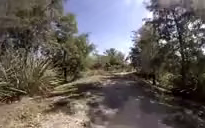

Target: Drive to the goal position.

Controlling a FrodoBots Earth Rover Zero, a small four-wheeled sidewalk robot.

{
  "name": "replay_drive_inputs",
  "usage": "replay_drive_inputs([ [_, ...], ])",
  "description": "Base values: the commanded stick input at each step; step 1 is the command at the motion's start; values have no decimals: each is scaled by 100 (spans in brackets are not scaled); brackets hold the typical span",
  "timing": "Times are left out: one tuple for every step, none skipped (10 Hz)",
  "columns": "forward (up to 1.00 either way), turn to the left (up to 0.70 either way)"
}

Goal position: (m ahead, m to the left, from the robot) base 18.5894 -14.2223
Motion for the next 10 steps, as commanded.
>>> replay_drive_inputs([
  [70,0],
  [70,0],
  [70,0],
  [70,0],
  [70,0],
  [70,0],
  [70,0],
  [70,0],
  [70,0],
  [70,0],
])
